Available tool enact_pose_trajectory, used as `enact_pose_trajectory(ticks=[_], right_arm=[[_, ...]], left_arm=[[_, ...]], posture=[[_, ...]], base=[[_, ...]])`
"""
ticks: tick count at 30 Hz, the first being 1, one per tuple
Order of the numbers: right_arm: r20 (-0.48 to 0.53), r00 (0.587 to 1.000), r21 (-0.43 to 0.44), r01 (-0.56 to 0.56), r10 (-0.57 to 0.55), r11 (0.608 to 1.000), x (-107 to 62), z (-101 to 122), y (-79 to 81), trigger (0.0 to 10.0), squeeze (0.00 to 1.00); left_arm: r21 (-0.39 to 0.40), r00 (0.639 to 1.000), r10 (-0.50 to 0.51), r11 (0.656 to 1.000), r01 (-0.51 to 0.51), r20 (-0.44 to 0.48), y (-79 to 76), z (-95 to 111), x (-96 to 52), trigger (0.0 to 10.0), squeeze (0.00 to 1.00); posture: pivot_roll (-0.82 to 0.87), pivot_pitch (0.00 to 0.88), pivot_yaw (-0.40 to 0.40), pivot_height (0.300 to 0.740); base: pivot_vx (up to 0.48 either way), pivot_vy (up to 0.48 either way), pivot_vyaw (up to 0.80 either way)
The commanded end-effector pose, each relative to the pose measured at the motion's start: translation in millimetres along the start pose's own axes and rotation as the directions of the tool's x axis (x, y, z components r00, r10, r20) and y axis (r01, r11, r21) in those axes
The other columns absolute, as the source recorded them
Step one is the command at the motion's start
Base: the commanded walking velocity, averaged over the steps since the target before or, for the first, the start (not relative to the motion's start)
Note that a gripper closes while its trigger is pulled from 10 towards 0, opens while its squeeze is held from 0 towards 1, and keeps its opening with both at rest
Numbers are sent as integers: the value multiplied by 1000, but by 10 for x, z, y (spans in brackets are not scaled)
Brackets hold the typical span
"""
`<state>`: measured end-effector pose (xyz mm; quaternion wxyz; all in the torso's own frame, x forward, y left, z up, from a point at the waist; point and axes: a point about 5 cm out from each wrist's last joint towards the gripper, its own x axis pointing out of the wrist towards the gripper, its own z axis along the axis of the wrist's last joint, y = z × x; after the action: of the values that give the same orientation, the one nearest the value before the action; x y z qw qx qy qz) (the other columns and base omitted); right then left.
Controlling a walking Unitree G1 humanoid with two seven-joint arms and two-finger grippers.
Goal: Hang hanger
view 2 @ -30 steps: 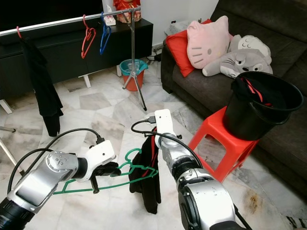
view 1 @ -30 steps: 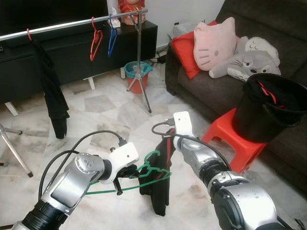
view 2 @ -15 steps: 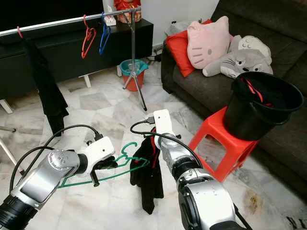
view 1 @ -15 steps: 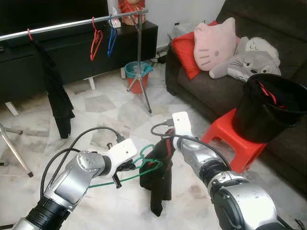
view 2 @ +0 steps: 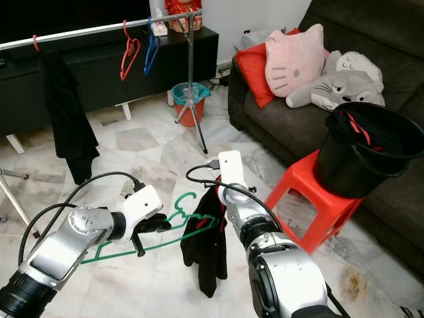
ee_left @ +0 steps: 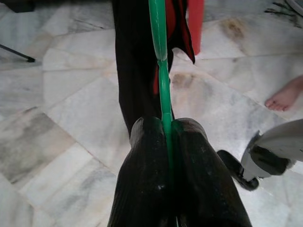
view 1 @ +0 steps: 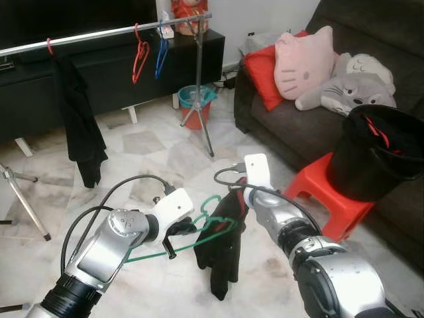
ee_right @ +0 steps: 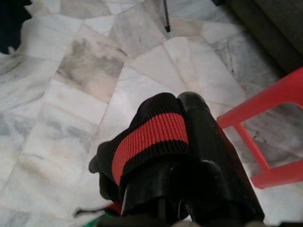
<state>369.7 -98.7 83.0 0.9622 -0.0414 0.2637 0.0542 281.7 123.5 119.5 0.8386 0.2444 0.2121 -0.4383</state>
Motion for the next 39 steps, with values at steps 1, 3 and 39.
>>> enact_pose_trajectory(ticks=[1, 3, 39], right_arm=[[-5, 1000, 16, 13, -13, 1000, 1, 13, -36, 10000, 0], [-4, 1000, 18, 11, -11, 1000, 1, 19, -27, 10000, 0], [-18, 999, 53, -38, 39, 998, -1, -13, 97, 10000, 0]], left_arm=[[-3, 999, 34, 999, -33, 8, 31, 34, -10, 10000, 0], [0, 997, 72, 997, -72, 1, 68, 32, 6, 10000, 0], [20, 998, 63, 998, -64, 14, 7, 127, 63, 10000, 0]], posture=[[209, 0, -97, 740], [209, 0, -97, 740], [218, 0, -90, 740]], base=[[0, 0, 0], [0, 0, 0], [0, 0, 0]])
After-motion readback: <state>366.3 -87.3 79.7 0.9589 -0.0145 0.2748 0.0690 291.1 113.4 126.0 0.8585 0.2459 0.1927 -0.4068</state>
